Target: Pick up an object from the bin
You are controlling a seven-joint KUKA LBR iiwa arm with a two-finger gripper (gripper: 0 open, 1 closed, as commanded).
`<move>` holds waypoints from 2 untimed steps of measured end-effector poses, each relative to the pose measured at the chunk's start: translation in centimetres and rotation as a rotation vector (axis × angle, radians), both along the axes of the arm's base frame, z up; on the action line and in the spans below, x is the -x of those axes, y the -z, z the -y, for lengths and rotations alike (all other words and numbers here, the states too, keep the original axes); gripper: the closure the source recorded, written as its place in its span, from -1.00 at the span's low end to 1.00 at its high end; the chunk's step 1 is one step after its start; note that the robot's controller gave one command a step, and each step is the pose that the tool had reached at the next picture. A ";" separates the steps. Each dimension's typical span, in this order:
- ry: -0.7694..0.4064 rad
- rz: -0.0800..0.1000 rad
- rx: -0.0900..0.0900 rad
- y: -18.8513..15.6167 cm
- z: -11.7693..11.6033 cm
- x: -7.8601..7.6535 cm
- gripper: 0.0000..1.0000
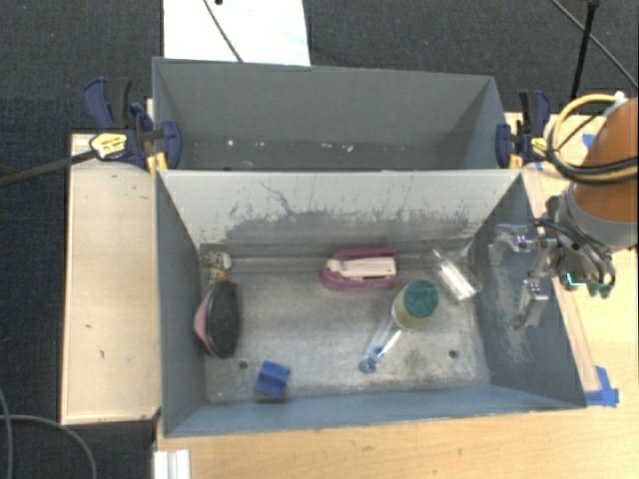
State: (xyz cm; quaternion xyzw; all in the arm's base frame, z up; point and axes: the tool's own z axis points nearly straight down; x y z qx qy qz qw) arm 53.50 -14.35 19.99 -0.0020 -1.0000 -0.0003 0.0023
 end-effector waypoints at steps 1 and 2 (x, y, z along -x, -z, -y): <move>-0.165 0.005 -0.001 4.2 -1.8 -2.6 -1.00; -0.297 0.002 -0.004 13.2 -7.6 -3.7 -1.00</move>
Offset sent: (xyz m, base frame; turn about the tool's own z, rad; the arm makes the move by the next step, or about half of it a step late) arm 0.0254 0.0171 -0.0417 -0.1657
